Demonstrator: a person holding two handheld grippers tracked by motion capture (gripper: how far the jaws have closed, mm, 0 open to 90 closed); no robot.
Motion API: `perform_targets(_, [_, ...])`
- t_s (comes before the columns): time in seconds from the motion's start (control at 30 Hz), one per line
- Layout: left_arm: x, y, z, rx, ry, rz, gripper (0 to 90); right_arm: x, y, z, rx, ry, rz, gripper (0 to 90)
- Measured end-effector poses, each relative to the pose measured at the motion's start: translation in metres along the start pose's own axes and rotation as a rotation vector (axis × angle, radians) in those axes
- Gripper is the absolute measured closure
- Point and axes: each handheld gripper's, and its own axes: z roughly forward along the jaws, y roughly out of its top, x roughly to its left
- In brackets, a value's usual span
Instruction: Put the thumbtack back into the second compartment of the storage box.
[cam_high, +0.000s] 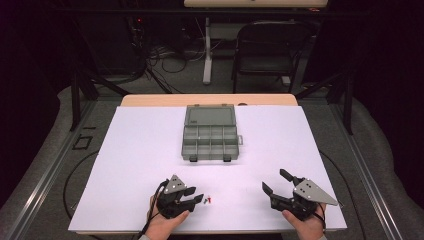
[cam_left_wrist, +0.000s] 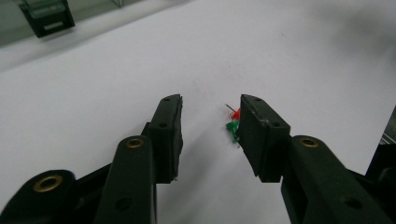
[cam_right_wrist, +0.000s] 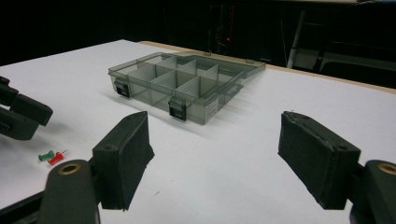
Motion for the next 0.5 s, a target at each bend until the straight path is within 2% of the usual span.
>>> perform_targets(0.1, [-0.002,-0.001,0.004,0.013,-0.012,-0.008,62.9,0.000,0.000,0.000,0.000,0.000,0.001,24.4])
perform_targets(0.23, [-0.007,0.000,0.009,0.027,-0.009,0.010,67.8,0.000,0.000,0.000,-0.001,-0.001,-0.003,24.4])
perform_targets(0.3, [-0.009,0.000,0.012,0.029,-0.015,-0.004,69.0,0.000,0.000,0.000,-0.002,-0.001,-0.005,24.4])
perform_targets(0.4, [-0.012,0.001,0.016,0.040,-0.006,0.016,72.5,0.000,0.000,0.000,-0.002,-0.002,-0.007,24.4])
perform_targets(0.5, [-0.013,0.001,0.019,0.050,-0.008,0.016,73.5,0.000,0.000,0.000,-0.005,-0.001,-0.008,24.4])
